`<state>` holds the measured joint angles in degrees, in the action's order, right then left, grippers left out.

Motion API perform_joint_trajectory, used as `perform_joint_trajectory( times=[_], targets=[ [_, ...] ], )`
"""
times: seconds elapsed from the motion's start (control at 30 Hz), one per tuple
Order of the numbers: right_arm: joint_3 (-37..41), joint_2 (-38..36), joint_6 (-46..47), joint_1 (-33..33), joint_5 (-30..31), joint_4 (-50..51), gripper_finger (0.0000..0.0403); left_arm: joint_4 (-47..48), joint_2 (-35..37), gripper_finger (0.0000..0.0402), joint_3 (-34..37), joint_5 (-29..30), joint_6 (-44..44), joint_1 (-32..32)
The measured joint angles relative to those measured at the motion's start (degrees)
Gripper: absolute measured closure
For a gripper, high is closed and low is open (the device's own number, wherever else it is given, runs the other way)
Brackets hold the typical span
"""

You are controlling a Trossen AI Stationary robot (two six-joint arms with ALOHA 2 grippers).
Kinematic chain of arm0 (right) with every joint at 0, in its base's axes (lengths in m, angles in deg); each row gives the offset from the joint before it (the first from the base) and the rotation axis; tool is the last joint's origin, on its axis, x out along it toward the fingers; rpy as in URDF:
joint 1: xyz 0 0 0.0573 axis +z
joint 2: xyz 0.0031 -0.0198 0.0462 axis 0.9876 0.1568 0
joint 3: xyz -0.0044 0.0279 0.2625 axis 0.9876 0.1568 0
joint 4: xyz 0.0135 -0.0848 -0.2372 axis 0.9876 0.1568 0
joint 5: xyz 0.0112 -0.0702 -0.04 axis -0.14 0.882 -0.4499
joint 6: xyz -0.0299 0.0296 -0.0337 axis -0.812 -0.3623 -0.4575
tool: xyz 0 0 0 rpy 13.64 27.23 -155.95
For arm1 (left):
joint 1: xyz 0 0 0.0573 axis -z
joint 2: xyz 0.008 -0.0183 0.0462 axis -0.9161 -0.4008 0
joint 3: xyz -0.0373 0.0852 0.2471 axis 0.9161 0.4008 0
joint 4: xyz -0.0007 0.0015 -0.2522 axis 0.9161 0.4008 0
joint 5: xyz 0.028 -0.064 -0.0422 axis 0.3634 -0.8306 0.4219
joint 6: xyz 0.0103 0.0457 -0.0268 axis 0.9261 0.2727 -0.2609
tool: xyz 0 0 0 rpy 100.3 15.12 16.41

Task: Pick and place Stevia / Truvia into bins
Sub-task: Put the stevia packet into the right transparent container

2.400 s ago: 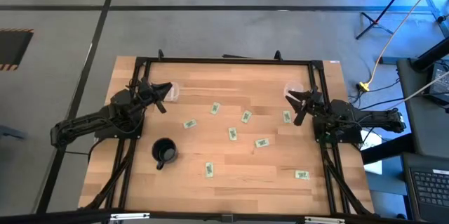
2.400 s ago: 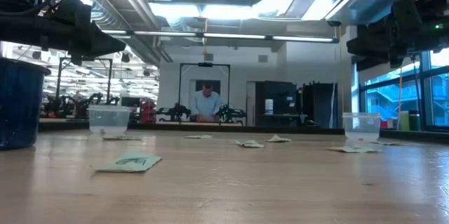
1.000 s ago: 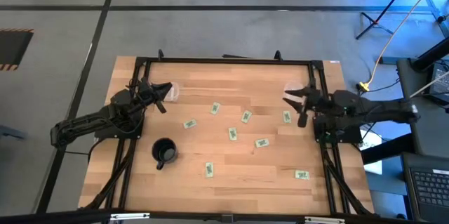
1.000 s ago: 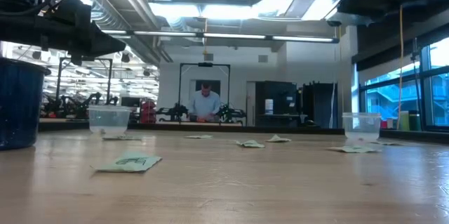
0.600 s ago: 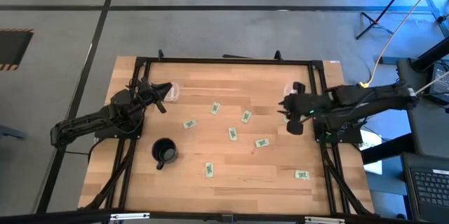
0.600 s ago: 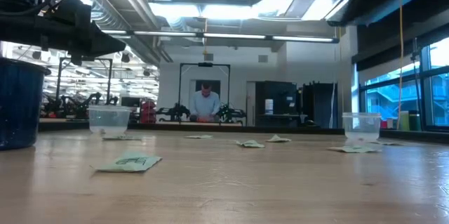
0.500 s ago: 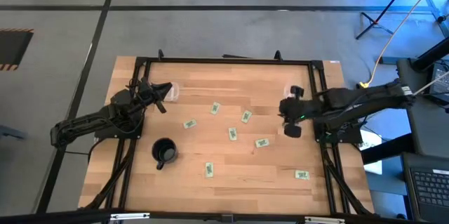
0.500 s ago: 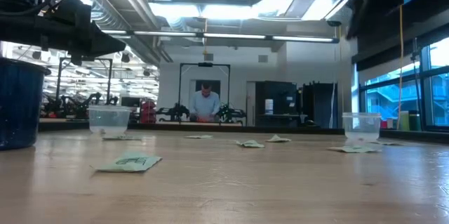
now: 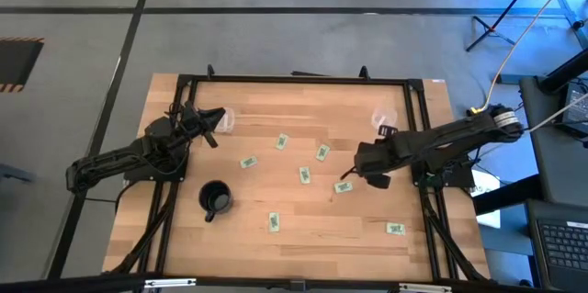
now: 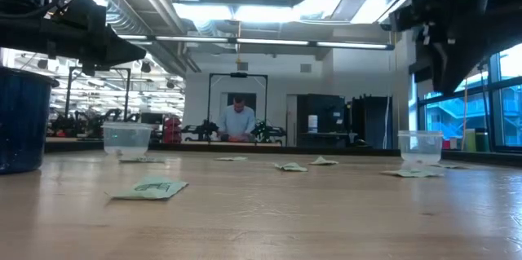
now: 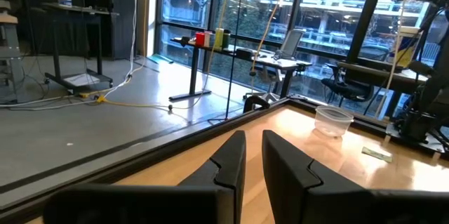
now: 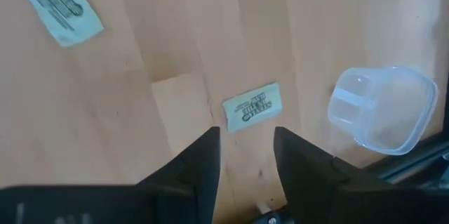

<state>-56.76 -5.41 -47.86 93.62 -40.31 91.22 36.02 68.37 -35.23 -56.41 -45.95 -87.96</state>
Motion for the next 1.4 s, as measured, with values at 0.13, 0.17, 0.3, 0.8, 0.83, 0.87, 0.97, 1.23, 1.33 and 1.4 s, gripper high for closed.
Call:
perform_joint_trajectory(
  times=[0.13, 0.17, 0.3, 0.8, 0.83, 0.87, 0.97, 1.23, 1.33, 1.4],
  targets=[
    [0.0, 3.6, -1.6, 0.0, -0.1, -0.1, 0.0265, 0.0, 0.0, 0.0359, 0.0, 0.0, 0.0, 0.0],
    [0.0, 4.2, -1.8, 0.0, -0.1, -0.1, 0.0265, 0.0, 0.0, 0.0359, 0.0, 0.0, 0.0, 0.0],
    [2.4, 4.9, -5.9, -0.1, -0.2, -4.5, 0.0265, 0.0, 0.0, 0.0359, 0.0, 0.0, 0.0, 0.0],
    [15.3, -0.2, -9.2, -5.2, -5.5, -16.8, 0.0265, 0.0, 0.0, 0.0359, 0.0, 0.0, 0.0, 0.0],
    [15.7, -0.2, -9.1, -5.8, -5.5, -17.1, 0.0265, 0.0, 0.0, 0.0359, 0.0, 0.0, 0.0, 0.0],
    [16.0, -0.2, -9.1, -6.4, -5.8, -17.2, 0.0265, 0.0, 0.0, 0.0359, 0.0, 0.0, 0.0, 0.0],
    [16.0, -0.2, -9.2, -8.2, -7.0, -18.2, 0.0265, 0.0, 0.0, 0.0359, 0.0, 0.0, 0.0, 0.0],
    [16.0, -0.2, -10.0, -11.4, -7.0, -18.0, 0.0265, 0.0, 0.0, 0.0359, 0.0, 0.2, 0.0, 0.0],
    [15.8, -0.2, -10.4, -12.1, -7.5, -18.0, 0.0265, 0.0, 0.0, 0.0359, 0.0, 0.2, 0.0, 0.0],
    [15.2, -0.2, -11.2, -12.8, -8.8, -18.1, 0.0265, 0.0, 0.0, 0.0359, 0.0, 0.2, 0.1, 0.0]
  ],
)
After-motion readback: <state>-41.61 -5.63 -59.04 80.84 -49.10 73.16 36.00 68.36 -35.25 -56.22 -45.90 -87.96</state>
